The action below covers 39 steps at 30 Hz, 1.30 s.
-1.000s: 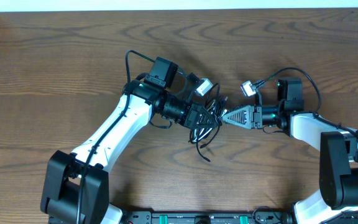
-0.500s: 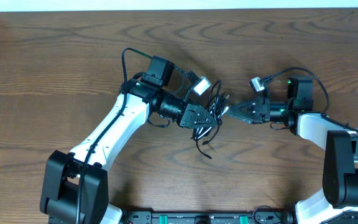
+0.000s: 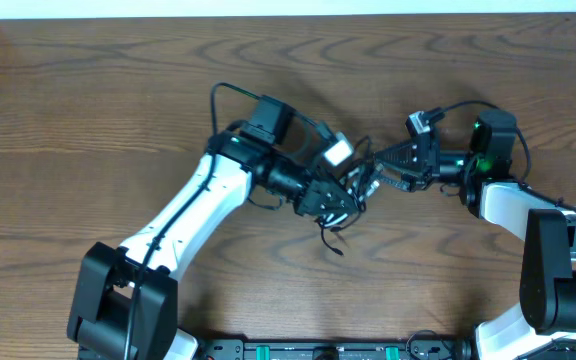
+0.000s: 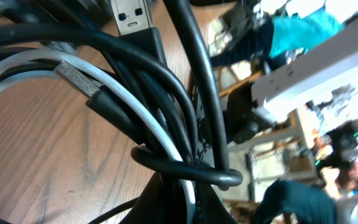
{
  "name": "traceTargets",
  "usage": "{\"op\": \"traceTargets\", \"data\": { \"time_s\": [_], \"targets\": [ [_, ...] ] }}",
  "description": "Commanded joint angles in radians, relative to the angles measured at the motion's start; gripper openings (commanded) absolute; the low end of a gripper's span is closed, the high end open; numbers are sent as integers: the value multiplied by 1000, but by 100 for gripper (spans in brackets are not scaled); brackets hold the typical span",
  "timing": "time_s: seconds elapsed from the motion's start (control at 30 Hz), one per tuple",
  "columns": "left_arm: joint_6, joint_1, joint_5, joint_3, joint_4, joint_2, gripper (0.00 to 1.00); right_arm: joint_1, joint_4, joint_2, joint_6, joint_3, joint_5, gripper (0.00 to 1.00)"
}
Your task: Untangle cables
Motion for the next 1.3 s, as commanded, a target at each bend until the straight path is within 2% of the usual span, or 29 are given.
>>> {"op": "traceTargets", "data": {
  "time_s": [0.0, 0.07, 0.13, 0.23, 0.3, 0.33, 0.4, 0.43, 0.63, 0.8, 0.87, 0.9, 1.07, 1.13, 1.2, 1.27],
  "targets": [
    [67, -47, -60, 0, 1, -4, 7, 18, 106, 5, 255, 3, -19, 96],
    [70, -61, -72, 0, 5, -4, 7, 32, 161, 5, 322, 3, -17, 92],
    [69, -62, -72, 0, 21, -4, 8, 51, 186, 5, 347, 3, -16, 83],
    [67, -56, -71, 0, 47, -4, 7, 88, 186, 5, 345, 3, -16, 60],
    [65, -50, -71, 0, 58, -4, 7, 113, 187, 5, 345, 3, -16, 39],
    [65, -45, -71, 0, 59, -4, 7, 124, 187, 5, 346, 3, -16, 33],
    [65, -35, -72, 0, 58, -4, 7, 137, 186, 5, 345, 3, -13, 8],
    [64, -30, -72, 0, 57, -4, 7, 142, 187, 5, 345, 3, -13, 2],
    [-55, 13, -202, 0, 58, -4, 7, 145, 186, 5, 345, 3, -16, 1],
    [-223, 54, -311, 0, 70, -4, 9, 144, 186, 5, 345, 3, -20, 1],
    [-301, 68, -324, 0, 85, -4, 17, 144, 186, 5, 345, 3, -20, 1],
    [-346, 77, -329, 0, 97, -4, 25, 144, 186, 5, 345, 3, -20, 1],
    [-622, 138, -329, 6, 164, -12, 35, 143, 186, 5, 345, 3, -13, 1],
    [-664, 156, -330, 6, 167, -22, 38, 143, 186, 5, 344, 3, -11, 1],
    [-673, 172, -333, 6, 166, -39, 45, 143, 186, 5, 340, 3, -3, 1],
    [-678, 179, -375, 6, 166, -55, 47, 143, 186, 5, 337, 3, 7, 1]
  ]
}}
